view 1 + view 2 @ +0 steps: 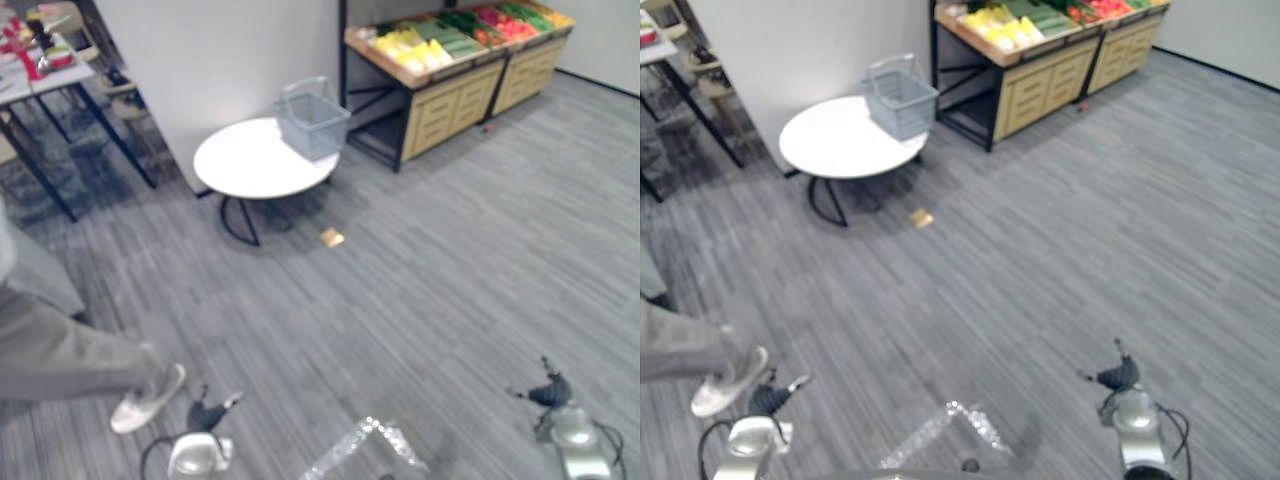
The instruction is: Pick vegetable in the basket
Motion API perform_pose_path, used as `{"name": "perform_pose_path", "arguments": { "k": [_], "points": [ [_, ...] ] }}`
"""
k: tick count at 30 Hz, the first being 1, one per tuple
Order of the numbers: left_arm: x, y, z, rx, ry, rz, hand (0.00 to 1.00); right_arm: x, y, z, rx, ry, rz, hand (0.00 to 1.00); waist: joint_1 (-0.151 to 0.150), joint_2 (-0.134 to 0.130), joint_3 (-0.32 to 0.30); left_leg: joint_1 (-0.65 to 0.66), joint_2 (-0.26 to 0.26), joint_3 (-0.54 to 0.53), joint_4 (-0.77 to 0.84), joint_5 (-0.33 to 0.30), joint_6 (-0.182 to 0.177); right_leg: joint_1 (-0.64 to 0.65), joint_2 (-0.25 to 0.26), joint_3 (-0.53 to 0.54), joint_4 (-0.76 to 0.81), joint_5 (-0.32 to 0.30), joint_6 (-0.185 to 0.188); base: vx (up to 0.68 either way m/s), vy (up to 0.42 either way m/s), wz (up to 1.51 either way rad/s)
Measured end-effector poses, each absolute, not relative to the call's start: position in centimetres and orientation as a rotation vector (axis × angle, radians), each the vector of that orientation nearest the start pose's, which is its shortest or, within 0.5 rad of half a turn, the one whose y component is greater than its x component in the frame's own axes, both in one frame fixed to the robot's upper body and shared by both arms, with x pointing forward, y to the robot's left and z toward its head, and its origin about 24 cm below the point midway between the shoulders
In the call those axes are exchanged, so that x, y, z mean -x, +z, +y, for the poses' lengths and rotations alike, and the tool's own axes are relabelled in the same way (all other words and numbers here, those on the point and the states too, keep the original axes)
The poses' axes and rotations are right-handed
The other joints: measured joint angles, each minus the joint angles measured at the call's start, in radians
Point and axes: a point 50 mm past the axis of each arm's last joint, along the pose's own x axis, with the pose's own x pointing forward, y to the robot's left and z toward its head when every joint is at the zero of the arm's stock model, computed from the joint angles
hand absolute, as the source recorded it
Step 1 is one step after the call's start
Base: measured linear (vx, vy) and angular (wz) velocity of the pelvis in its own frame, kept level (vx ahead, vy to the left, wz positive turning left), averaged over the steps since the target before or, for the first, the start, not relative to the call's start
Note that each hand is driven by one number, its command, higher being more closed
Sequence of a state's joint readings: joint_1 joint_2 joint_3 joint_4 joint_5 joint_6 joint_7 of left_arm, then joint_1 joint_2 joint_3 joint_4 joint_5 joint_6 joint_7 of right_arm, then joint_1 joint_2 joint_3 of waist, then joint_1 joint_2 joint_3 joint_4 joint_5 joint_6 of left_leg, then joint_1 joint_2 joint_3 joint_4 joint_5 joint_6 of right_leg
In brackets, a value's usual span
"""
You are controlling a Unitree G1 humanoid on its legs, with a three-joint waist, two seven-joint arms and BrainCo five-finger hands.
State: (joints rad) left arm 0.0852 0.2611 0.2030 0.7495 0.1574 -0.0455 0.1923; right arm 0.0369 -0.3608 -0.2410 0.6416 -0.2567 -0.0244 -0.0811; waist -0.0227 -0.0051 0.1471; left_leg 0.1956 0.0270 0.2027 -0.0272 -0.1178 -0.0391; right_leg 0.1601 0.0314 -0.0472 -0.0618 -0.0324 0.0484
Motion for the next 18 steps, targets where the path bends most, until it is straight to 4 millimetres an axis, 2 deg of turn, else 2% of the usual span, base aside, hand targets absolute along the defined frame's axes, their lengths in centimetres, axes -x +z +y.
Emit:
{"name": "perform_pose_path", "arguments": {
  "k": [4,18],
  "points": [
    [-15.0,-9.9,28.5,-0.331,0.447,0.74,0.0,-18.4,-6.2,-30.5,0.583,-0.277,0.634,0.0,-0.002,0.007,0.002,-0.001,0.003,-0.001,0.015,-0.003,-0.004,-0.015,0.0,-0.005,0.039,-0.021,-0.005,-0.05,-0.04,0.02],
    [-16.0,-9.4,27.6,-0.308,0.442,0.683,0.0,-17.9,-6.8,-29.8,0.557,-0.284,0.644,0.0,-0.007,0.017,0.003,-0.08,0.012,-0.024,0.029,0.002,0.0,-0.131,-0.003,-0.04,0.164,-0.086,-0.019,-0.03,-0.033,0.07]
  ]
}}
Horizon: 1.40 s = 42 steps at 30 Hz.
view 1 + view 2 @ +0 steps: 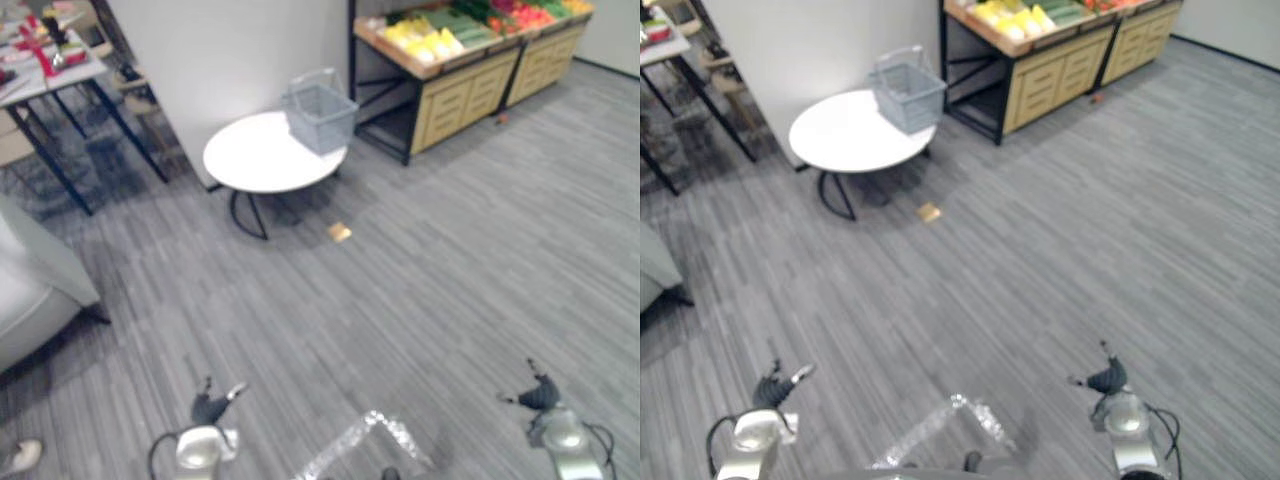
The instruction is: Pick vegetable in the basket
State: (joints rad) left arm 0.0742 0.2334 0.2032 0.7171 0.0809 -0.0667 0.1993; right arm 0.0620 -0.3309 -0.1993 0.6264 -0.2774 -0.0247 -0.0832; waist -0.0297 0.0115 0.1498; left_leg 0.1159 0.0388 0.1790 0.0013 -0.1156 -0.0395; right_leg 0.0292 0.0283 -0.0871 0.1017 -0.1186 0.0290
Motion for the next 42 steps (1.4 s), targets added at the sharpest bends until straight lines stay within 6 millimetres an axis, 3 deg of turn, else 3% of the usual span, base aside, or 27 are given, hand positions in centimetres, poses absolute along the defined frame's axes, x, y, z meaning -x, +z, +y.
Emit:
{"name": "perform_pose_path", "arguments": {
  "k": [5,7,8,9,11,12,14,17,20,21,22,23,24,25,26,27,29,30,33,34,35,36,38,39,40,41,42],
  "points": [
    [-16.2,-9.1,27.9,-0.315,0.479,0.665,0.0,-17.8,-6.9,-29.6,0.521,-0.323,0.638,0.0,-0.002,-0.008,0.005,-0.023,0.011,0.021,0.056,-0.044,-0.027,-0.045,0.0,0.01,0.09,-0.067,-0.008,0.08,-0.036,-0.04],
    [-16.3,-8.8,28.1,-0.301,0.496,0.651,0.0,-17.6,-7.4,-28.9,0.493,-0.321,0.648,0.0,-0.001,-0.019,0.017,-0.087,0.045,0.061,0.272,-0.12,-0.045,-0.035,0.003,0.014,0.131,-0.129,-0.029,0.09,-0.082,-0.04],
    [-16.5,-8.6,28.0,-0.274,0.509,0.634,0.0,-17.4,-7.6,-28.6,0.481,-0.317,0.653,0.0,-0.002,-0.025,0.035,-0.16,0.083,0.067,0.489,-0.133,-0.063,-0.002,0.007,0.013,0.131,-0.14,-0.036,0.13,-0.108,-0.09],
    [-16.7,-8.5,27.7,-0.263,0.507,0.621,0.0,-17.4,-7.5,-28.8,0.492,-0.317,0.651,0.0,0.003,-0.011,0.055,-0.236,0.14,0.064,0.711,-0.114,-0.058,0.035,0.029,0.021,0.13,-0.146,-0.043,0.2,-0.104,-0.16],
    [-16.5,-8.6,27.4,-0.253,0.506,0.623,0.0,-17.6,-7.3,-29.0,0.519,-0.318,0.645,0.0,0.007,-0.001,0.078,-0.343,0.206,0.061,0.953,-0.084,-0.042,0.089,0.053,0.042,0.128,-0.168,-0.067,0.24,-0.02,-0.26],
    [-16.5,-8.6,27.4,-0.252,0.505,0.623,0.0,-17.6,-7.3,-29.0,0.52,-0.32,0.642,0.0,0.006,-0.004,0.079,-0.364,0.208,0.06,0.977,-0.099,-0.04,0.1,0.049,0.05,0.127,-0.173,-0.071,0.3,0.012,-0.38],
    [-16.6,-8.6,27.3,-0.251,0.507,0.62,0.0,-18.2,-7.0,-28.8,0.521,-0.315,0.628,0.0,0.009,-0.017,0.084,-0.43,0.198,0.091,0.932,-0.144,-0.042,0.127,0.02,0.094,0.105,-0.181,-0.069,0.35,0.032,-0.52],
    [-16.7,-8.5,27.3,-0.232,0.514,0.612,0.0,-18.7,-6.7,-28.8,0.521,-0.316,0.614,0.0,0.016,-0.035,0.092,-0.501,0.127,0.149,0.631,-0.121,-0.04,0.162,-0.052,0.137,0.033,-0.181,-0.067,0.45,0.122,-0.43],
    [-16.9,-8.5,27.1,-0.223,0.511,0.605,0.0,-18.6,-6.8,-28.9,0.527,-0.315,0.623,0.0,0.033,-0.024,0.089,-0.531,0.069,0.166,0.238,0.058,-0.018,0.205,-0.083,0.119,0.003,-0.187,0.015,0.53,0.166,-0.27],
    [-16.6,-8.6,27.1,-0.223,0.513,0.609,0.0,-18.4,-7.1,-29.0,0.527,-0.313,0.638,0.0,0.043,-0.011,0.08,-0.511,0.063,0.159,0.145,0.113,0.016,0.235,-0.083,0.122,0.017,-0.216,0.062,0.48,0.203,-0.36],
    [-16.2,-8.8,27.2,-0.226,0.516,0.622,0.0,-18.2,-7.4,-28.8,0.521,-0.309,0.652,0.0,0.05,-0.018,0.076,-0.504,0.052,0.134,0.157,0.187,0.055,0.241,-0.097,0.125,0.045,-0.238,0.084,0.59,0.252,-0.38],
    [-16.0,-9.0,27.2,-0.223,0.518,0.632,0.0,-17.8,-8.1,-28.2,0.502,-0.296,0.679,0.0,0.065,-0.066,0.073,-0.493,0.018,0.137,0.197,0.204,0.086,0.213,-0.144,0.128,0.163,-0.264,0.115,0.74,0.306,-0.11],
    [-15.7,-9.2,26.9,-0.22,0.507,0.645,0.0,-17.6,-8.6,-27.5,0.482,-0.285,0.691,0.0,0.062,-0.111,0.066,-0.476,-0.024,0.145,0.251,0.134,0.114,0.134,-0.187,0.124,0.387,-0.226,0.168,0.78,0.295,0.03],
    [-15.5,-9.3,26.8,-0.221,0.504,0.649,0.0,-17.5,-8.8,-27.2,0.475,-0.281,0.696,0.0,0.061,-0.127,0.067,-0.462,-0.034,0.144,0.282,0.101,0.115,0.104,-0.195,0.126,0.485,-0.178,0.199,0.69,0.247,0.25],
    [-15.3,-9.4,26.8,-0.222,0.504,0.656,0.0,-17.2,-9.1,-26.8,0.467,-0.275,0.707,0.0,0.058,-0.138,0.066,-0.43,-0.045,0.137,0.316,0.05,0.123,0.069,-0.202,0.131,0.622,-0.074,0.251,0.54,0.163,0.26],
    [-15.2,-9.5,26.8,-0.222,0.504,0.659,0.0,-17.0,-9.3,-26.5,0.47,-0.262,0.714,0.0,0.055,-0.139,0.069,-0.367,-0.049,0.12,0.338,-0.015,0.125,0.014,-0.202,0.144,0.812,0.027,0.268,0.51,0.14,0.25],
    [-15.1,-9.6,26.6,-0.226,0.493,0.664,0.0,-17.6,-9.1,-25.8,0.489,-0.227,0.692,0.0,0.054,-0.119,0.077,-0.239,-0.047,0.097,0.314,-0.068,0.122,-0.088,-0.201,0.114,1.053,0.015,0.244,0.57,0.12,0.21],
    [-15.3,-9.6,26.3,-0.23,0.476,0.661,0.0,-18.3,-8.5,-25.4,0.508,-0.208,0.651,0.0,0.043,-0.097,0.079,-0.155,-0.044,0.067,0.262,-0.078,0.118,-0.155,-0.21,0.065,1.122,-0.027,0.163,0.53,0.081,0.36],
    [-15.9,-9.5,25.9,-0.236,0.457,0.649,0.0,-19.7,-6.9,-24.7,0.534,-0.187,0.552,0.0,0.006,-0.061,0.088,0.003,-0.026,-0.004,0.153,-0.088,0.098,-0.316,-0.245,-0.038,0.992,-0.102,0.047,0.54,-0.022,0.63],
    [-16.0,-9.4,25.9,-0.237,0.457,0.645,0.0,-19.8,-6.6,-24.7,0.536,-0.187,0.539,0.0,0.004,-0.058,0.089,0.025,-0.021,-0.017,0.141,-0.091,0.094,-0.343,-0.247,-0.046,0.923,-0.105,0.041,0.64,-0.17,0.65],
    [-16.2,-9.3,25.9,-0.244,0.452,0.641,0.0,-19.9,-6.4,-24.8,0.542,-0.189,0.528,0.0,0.0,-0.053,0.089,0.055,-0.004,-0.045,0.127,-0.102,0.078,-0.378,-0.242,-0.064,0.731,-0.102,0.045,0.52,-0.239,0.8],
    [-16.6,-9.3,25.9,-0.248,0.446,0.636,0.0,-19.9,-6.5,-24.8,0.544,-0.19,0.531,0.0,-0.003,-0.053,0.089,0.078,0.019,-0.059,0.121,-0.115,0.056,-0.375,-0.227,-0.066,0.463,-0.071,0.058,0.62,-0.305,0.91],
    [-17.0,-9.2,25.8,-0.253,0.448,0.631,0.0,-19.9,-6.4,-25.0,0.546,-0.195,0.529,0.0,-0.003,-0.062,0.085,0.109,0.047,-0.091,0.118,-0.152,-0.002,-0.367,-0.218,-0.028,0.13,0.017,0.06,0.49,-0.318,0.97],
    [-16.8,-9.2,25.8,-0.255,0.453,0.635,0.0,-20.0,-6.2,-25.0,0.549,-0.197,0.522,0.0,-0.003,-0.069,0.081,0.13,0.056,-0.115,0.109,-0.177,-0.032,-0.366,-0.216,0.0,0.051,0.046,0.073,0.58,-0.433,1.02],
    [-16.5,-9.7,25.4,-0.246,0.452,0.657,0.0,-20.3,-5.7,-25.4,0.565,-0.201,0.507,0.0,-0.003,-0.054,0.084,0.165,0.088,-0.151,0.112,-0.214,-0.055,-0.359,-0.2,0.017,0.107,0.16,0.126,0.59,-0.454,0.76],
    [-16.3,-10.0,25.1,-0.24,0.446,0.671,0.0,-20.5,-5.4,-25.6,0.575,-0.204,0.497,0.0,-0.004,-0.033,0.085,0.172,0.108,-0.168,0.123,-0.224,-0.05,-0.364,-0.185,0.015,0.159,0.164,0.127,0.57,-0.459,0.76],
    [-15.9,-10.4,24.8,-0.24,0.437,0.693,0.0,-20.9,-4.5,-25.9,0.6,-0.208,0.462,0.0,-0.001,-0.013,0.085,0.156,0.133,-0.193,0.192,-0.223,-0.05,-0.39,-0.166,0.019,0.278,0.114,0.104,0.56,-0.447,0.53]
  ]
}}
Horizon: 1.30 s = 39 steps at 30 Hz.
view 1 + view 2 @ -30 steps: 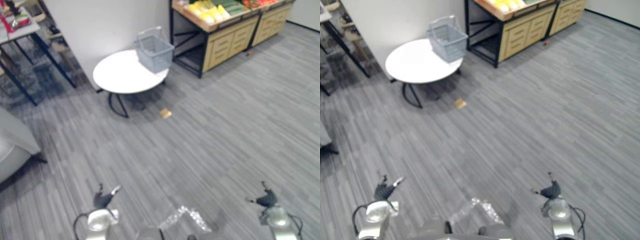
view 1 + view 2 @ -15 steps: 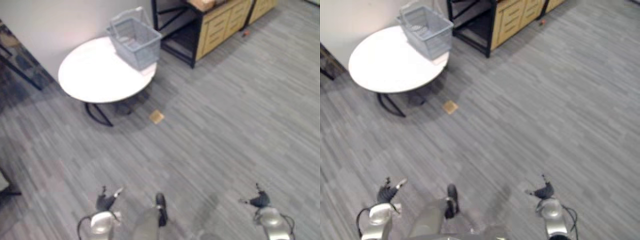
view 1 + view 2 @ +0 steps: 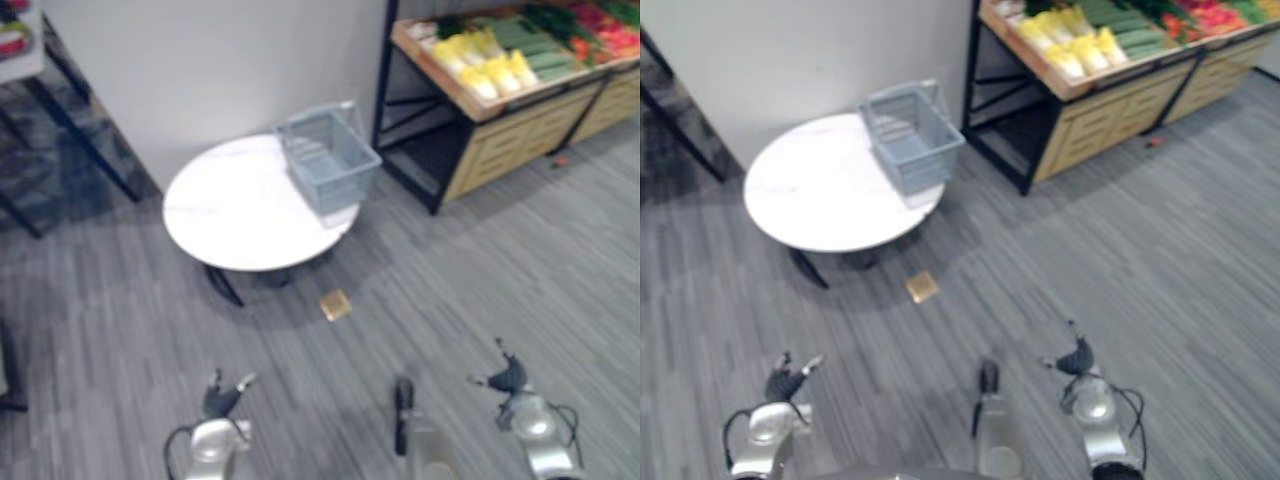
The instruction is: Pick vegetable in the basket
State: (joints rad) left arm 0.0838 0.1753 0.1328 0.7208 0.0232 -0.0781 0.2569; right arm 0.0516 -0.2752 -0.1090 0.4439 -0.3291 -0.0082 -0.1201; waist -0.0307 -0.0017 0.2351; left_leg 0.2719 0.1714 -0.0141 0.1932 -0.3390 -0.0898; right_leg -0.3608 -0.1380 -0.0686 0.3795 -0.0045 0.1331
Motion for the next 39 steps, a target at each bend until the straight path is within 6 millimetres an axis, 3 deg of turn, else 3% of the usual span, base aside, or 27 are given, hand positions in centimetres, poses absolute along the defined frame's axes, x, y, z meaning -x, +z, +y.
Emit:
{"name": "perform_pose_path", "arguments": {
  "k": [2,3,5,6,8,10,12,13,14,15,17,19,20,21,22,23,24,26,28,29,30,31,33,34,35,37,39],
  "points": [
    [-15.0,-10.9,24.6,-0.232,0.44,0.719,0.0,-21.9,-2.9,-25.9,0.642,-0.202,0.395,0.0,0.004,0.04,-0.002,-0.065,0.051,-0.041,0.205,0.022,-0.021,0.022,0.02,-0.054,0.094,-0.102,-0.033,0.51,-0.428,0.49],
    [-14.7,-11.1,24.3,-0.223,0.438,0.729,0.0,-22.4,-2.2,-26.0,0.654,-0.203,0.361,0.0,0.006,0.051,0.0,-0.154,0.083,-0.058,0.425,0.116,-0.04,0.079,0.03,-0.096,0.111,-0.157,-0.051,0.43,-0.358,0.52],
    [-14.2,-11.3,24.1,-0.218,0.436,0.743,0.0,-23.0,-1.8,-25.6,0.658,-0.189,0.34,0.0,0.009,0.039,0.009,-0.23,0.124,-0.041,0.617,0.239,-0.041,0.168,0.048,-0.123,0.085,-0.193,-0.07,0.45,-0.299,0.41],
    [-13.7,-11.5,24.1,-0.216,0.438,0.755,0.0,-24.1,-0.9,-25.0,0.663,-0.177,0.29,0.0,0.029,0.055,0.031,-0.286,0.176,0.047,0.798,0.207,0.008,0.27,0.068,-0.128,0.027,-0.206,-0.087,0.4,-0.217,0.12],
    [-13.2,-11.7,23.9,-0.21,0.44,0.77,0.0,-25.2,0.3,-24.4,0.666,-0.167,0.232,0.0,0.049,0.044,0.044,-0.368,0.187,0.16,0.868,0.173,0.05,0.369,0.074,-0.133,-0.059,-0.207,-0.09,0.4,-0.154,0.03],
    [-13.2,-11.7,23.8,-0.2,0.444,0.764,0.0,-26.2,1.4,-24.5,0.693,-0.161,0.192,0.0,0.064,0.046,0.047,-0.434,0.166,0.229,0.824,0.147,0.065,0.427,0.067,-0.139,-0.116,-0.207,-0.09,0.32,-0.037,0.12],
    [-12.9,-11.5,24.0,-0.184,0.472,0.757,0.0,-27.8,3.3,-24.4,0.736,-0.147,0.12,0.0,0.077,0.046,0.046,-0.497,0.099,0.341,0.576,0.121,0.056,0.495,0.044,-0.158,-0.182,-0.212,-0.078,0.39,0.095,0.11],
    [-12.8,-11.5,24.1,-0.184,0.477,0.754,0.0,-28.2,3.8,-24.5,0.749,-0.145,0.1,0.0,0.076,0.047,0.046,-0.496,0.087,0.377,0.483,0.132,0.062,0.513,0.041,-0.166,-0.196,-0.216,-0.069,0.39,0.141,0.19],
    [-12.8,-11.5,24.2,-0.183,0.482,0.754,0.0,-28.7,4.8,-24.8,0.784,-0.143,0.073,0.0,0.074,0.056,0.043,-0.494,0.066,0.456,0.276,0.199,0.069,0.554,0.044,-0.185,-0.22,-0.23,-0.043,0.48,0.181,0.33],
    [-12.6,-11.6,24.2,-0.182,0.48,0.764,0.0,-29.0,5.6,-25.4,0.814,-0.159,0.052,0.0,0.079,0.069,0.035,-0.475,0.038,0.499,0.147,0.3,0.183,0.58,0.053,-0.198,-0.22,-0.256,-0.01,0.57,0.198,0.35],
    [-12.9,-11.4,24.6,-0.179,0.498,0.752,0.0,-29.5,6.6,-25.4,0.831,-0.17,0.011,0.0,0.096,-0.012,0.023,-0.464,-0.039,0.517,0.117,0.287,0.178,0.576,-0.007,-0.178,-0.223,-0.268,-0.013,0.52,0.161,0.34],
    [-12.9,-11.6,23.8,-0.149,0.479,0.762,0.0,-30.3,8.1,-25.4,0.857,-0.179,-0.037,0.0,0.101,-0.034,0.029,-0.451,-0.079,0.512,0.143,0.237,0.205,0.593,-0.045,-0.168,-0.186,-0.254,0.011,0.47,0.146,0.41],
    [-12.8,-11.9,23.2,-0.135,0.466,0.775,0.0,-30.8,8.6,-25.2,0.879,-0.178,-0.057,0.0,0.102,-0.036,0.03,-0.411,-0.101,0.508,0.139,0.204,0.206,0.584,-0.073,-0.165,-0.073,-0.254,0.012,0.38,0.129,0.38],
    [-12.5,-12.0,23.0,-0.137,0.456,0.784,0.0,-31.0,8.8,-24.7,0.886,-0.163,-0.069,0.0,0.11,-0.04,0.031,-0.373,-0.116,0.502,0.127,0.185,0.2,0.549,-0.099,-0.153,0.071,-0.251,0.016,0.54,0.14,0.37],
    [-12.3,-12.1,23.2,-0.152,0.451,0.793,0.0,-31.4,9.0,-23.9,0.914,-0.136,-0.089,0.0,0.114,-0.051,0.033,-0.324,-0.135,0.489,0.113,0.164,0.195,0.474,-0.137,-0.124,0.295,-0.205,0.071,0.41,0.062,0.34],
    [-12.4,-12.0,23.6,-0.168,0.447,0.791,0.0,-31.7,9.2,-23.4,0.934,-0.118,-0.106,0.0,0.115,-0.06,0.037,-0.295,-0.146,0.465,0.102,0.153,0.195,0.412,-0.149,-0.093,0.449,-0.192,0.088,0.46,-0.007,0.56],
    [-12.5,-11.9,23.9,-0.186,0.442,0.793,0.0,-32.1,9.6,-22.8,0.943,-0.101,-0.125,0.0,0.114,-0.063,0.04,-0.264,-0.149,0.437,0.084,0.149,0.192,0.337,-0.145,-0.073,0.599,-0.213,0.05,0.27,-0.065,0.55],
    [-12.5,-12.0,24.1,-0.196,0.443,0.8,0.0,-32.8,10.5,-21.8,0.95,-0.083,-0.167,0.0,0.113,-0.058,0.042,-0.215,-0.144,0.408,0.04,0.157,0.18,0.255,-0.146,-0.091,0.651,-0.246,-0.014,0.26,-0.092,0.48],
    [-12.9,-11.8,24.3,-0.207,0.437,0.793,0.0,-33.4,11.9,-21.4,0.968,-0.082,-0.219,0.0,0.111,-0.052,0.045,-0.19,-0.125,0.357,-0.003,0.173,0.154,0.184,-0.143,-0.111,0.503,-0.281,-0.076,0.26,-0.179,0.58],
    [-13.2,-11.8,24.2,-0.21,0.429,0.786,0.0,-33.5,12.2,-21.5,0.985,-0.083,-0.227,0.0,0.11,-0.049,0.047,-0.191,-0.117,0.34,-0.012,0.178,0.145,0.174,-0.139,-0.113,0.423,-0.282,-0.08,0.26,-0.262,0.92],
    [-14.2,-11.5,24.1,-0.219,0.409,0.764,0.0,-33.8,13.0,-22.1,1.017,-0.095,-0.238,0.0,0.106,-0.045,0.049,-0.202,-0.098,0.3,-0.029,0.195,0.114,0.168,-0.118,-0.093,0.179,-0.267,-0.059,0.19,-0.266,0.78],
    [-14.5,-11.3,24.2,-0.225,0.403,0.756,0.0,-33.9,13.3,-22.3,1.026,-0.102,-0.24,0.0,0.105,-0.048,0.048,-0.204,-0.095,0.288,-0.037,0.199,0.097,0.172,-0.111,-0.081,0.088,-0.246,-0.053,0.19,-0.285,0.88],
    [-14.7,-11.0,25.0,-0.251,0.407,0.746,0.0,-34.2,13.8,-22.4,1.031,-0.111,-0.248,0.0,0.112,-0.093,0.036,-0.208,-0.116,0.259,-0.058,0.206,0.046,0.176,-0.13,-0.042,-0.086,-0.059,-0.055,0.21,-0.381,0.54],
    [-14.3,-11.3,24.7,-0.258,0.395,0.766,0.0,-34.6,14.2,-22.2,1.035,-0.11,-0.253,0.0,0.115,-0.06,0.037,-0.209,-0.08,0.259,-0.077,0.221,-0.004,0.196,-0.101,-0.066,-0.114,-0.021,-0.004,0.18,-0.364,0.32],
    [-14.2,-11.4,24.6,-0.262,0.39,0.768,0.0,-34.6,14.2,-22.3,1.04,-0.11,-0.254,0.0,0.112,-0.053,0.034,-0.214,-0.069,0.265,-0.079,0.222,-0.005,0.2,-0.09,-0.073,-0.127,-0.02,-0.007,0.2,-0.372,0.26],
    [-14.0,-11.6,24.3,-0.27,0.382,0.772,0.0,-35.0,15.0,-21.9,1.064,-0.1,-0.277,0.0,0.114,-0.007,0.034,-0.221,-0.004,0.278,-0.113,0.243,-0.028,0.209,-0.025,-0.114,-0.189,0.0,-0.037,0.14,-0.236,0.06],
    [-14.2,-11.5,24.3,-0.27,0.381,0.764,0.0,-35.7,15.8,-21.7,1.078,-0.104,-0.285,0.0,0.112,-0.003,0.041,-0.223,0.025,0.28,-0.153,0.273,-0.045,0.208,0.008,-0.14,-0.21,0.004,-0.049,0.1,-0.187,0.14]
  ]
}}
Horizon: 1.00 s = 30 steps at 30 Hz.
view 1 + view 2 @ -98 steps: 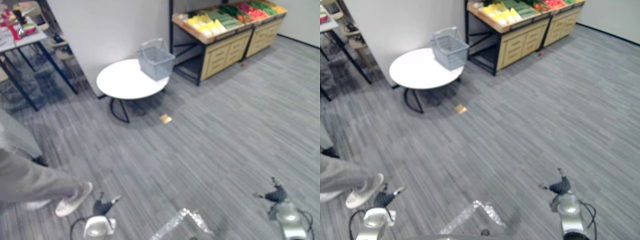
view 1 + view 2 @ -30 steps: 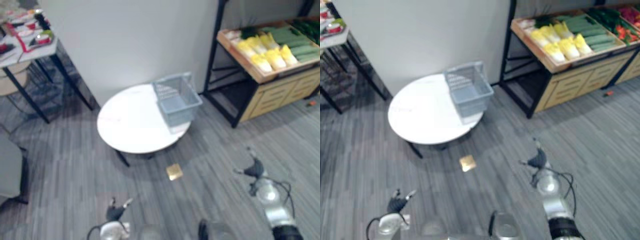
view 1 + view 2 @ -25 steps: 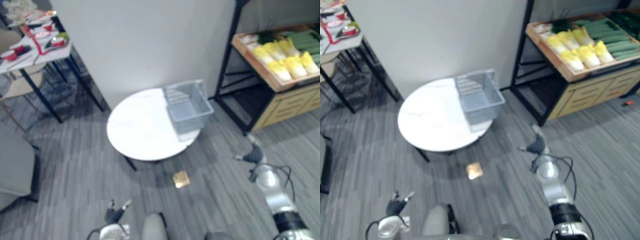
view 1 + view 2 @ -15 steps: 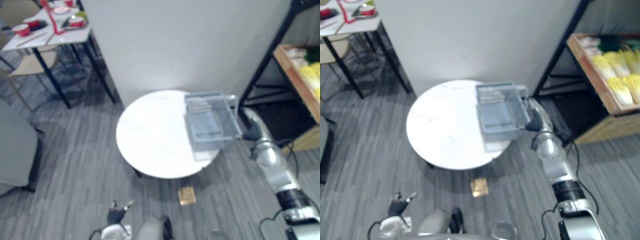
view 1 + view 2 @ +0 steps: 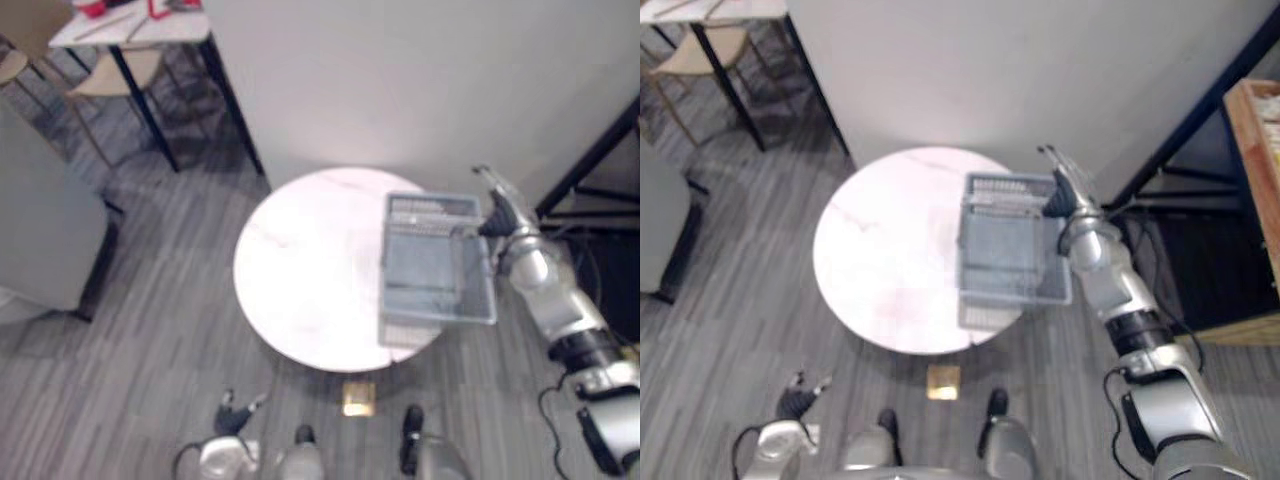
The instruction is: Pick vegetable in the basket
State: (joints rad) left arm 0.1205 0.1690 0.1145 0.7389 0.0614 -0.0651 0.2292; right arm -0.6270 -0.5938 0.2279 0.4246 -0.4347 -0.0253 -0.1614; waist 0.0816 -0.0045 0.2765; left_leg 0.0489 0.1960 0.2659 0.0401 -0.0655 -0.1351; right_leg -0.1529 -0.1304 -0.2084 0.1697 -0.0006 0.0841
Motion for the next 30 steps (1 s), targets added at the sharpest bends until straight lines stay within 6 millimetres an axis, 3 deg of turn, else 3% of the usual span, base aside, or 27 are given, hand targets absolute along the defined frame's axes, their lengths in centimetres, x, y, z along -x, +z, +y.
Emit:
{"name": "perform_pose_path", "arguments": {
  "k": [6,11,18,21,22,26,30],
  "points": [
    [-14.6,-11.3,24.2,-0.266,0.381,0.75,0.0,-37.7,19.2,-20.9,1.134,-0.108,-0.345,0.0,0.006,0.004,0.028,-0.054,-0.002,-0.018,-0.001,0.011,-0.003,-0.007,0.003,-0.029,-0.058,0.03,-0.008,0.02,-0.022,0.17],
    [-14.8,-11.2,24.2,-0.267,0.383,0.739,0.0,-38.6,20.0,-21.0,1.155,-0.122,-0.328,0.0,0.026,0.013,0.061,-0.105,-0.016,-0.026,0.005,0.017,0.001,-0.018,0.001,-0.034,-0.132,0.082,-0.006,-0.02,0.016,0.07],
    [-15.4,-11.0,23.9,-0.274,0.388,0.717,0.0,-39.4,21.0,-22.7,1.168,-0.182,-0.268,0.0,0.028,0.044,0.125,-0.149,-0.018,-0.032,0.017,0.021,0.002,-0.036,0.003,-0.038,-0.169,0.112,-0.01,0.0,0.0,0.0],
    [-16.3,-10.7,23.4,-0.275,0.366,0.693,0.0,-39.6,20.6,-24.3,1.181,-0.216,-0.201,0.0,0.027,0.056,0.159,-0.155,-0.02,-0.035,0.017,0.025,0.004,-0.041,0.001,-0.04,-0.17,0.114,-0.01,-0.02,-0.003,0.03],
    [-16.3,-10.8,23.3,-0.277,0.358,0.693,0.0,-39.6,20.5,-24.6,1.182,-0.223,-0.182,1.0,0.025,0.057,0.159,-0.168,-0.021,-0.035,0.017,0.026,0.004,-0.055,0.001,-0.038,-0.17,0.118,-0.012,0.0,0.0,0.0],
    [-16.9,-10.7,22.6,-0.287,0.321,0.68,0.0,-40.0,22.3,-25.7,1.176,-0.291,-0.178,1.0,0.008,0.075,0.186,-0.192,-0.03,-0.03,0.017,0.032,0.009,-0.075,-0.004,-0.029,-0.187,0.14,-0.012,0.0,-0.001,-0.01],
    [-17.9,-10.4,22.1,-0.293,0.298,0.661,0.0,-39.8,22.6,-26.6,1.178,-0.321,-0.166,1.0,0.008,0.089,0.193,-0.195,-0.031,-0.029,0.022,0.032,0.009,-0.076,-0.005,-0.025,-0.187,0.141,-0.012,0.0,0.002,-0.01]
  ]
}}
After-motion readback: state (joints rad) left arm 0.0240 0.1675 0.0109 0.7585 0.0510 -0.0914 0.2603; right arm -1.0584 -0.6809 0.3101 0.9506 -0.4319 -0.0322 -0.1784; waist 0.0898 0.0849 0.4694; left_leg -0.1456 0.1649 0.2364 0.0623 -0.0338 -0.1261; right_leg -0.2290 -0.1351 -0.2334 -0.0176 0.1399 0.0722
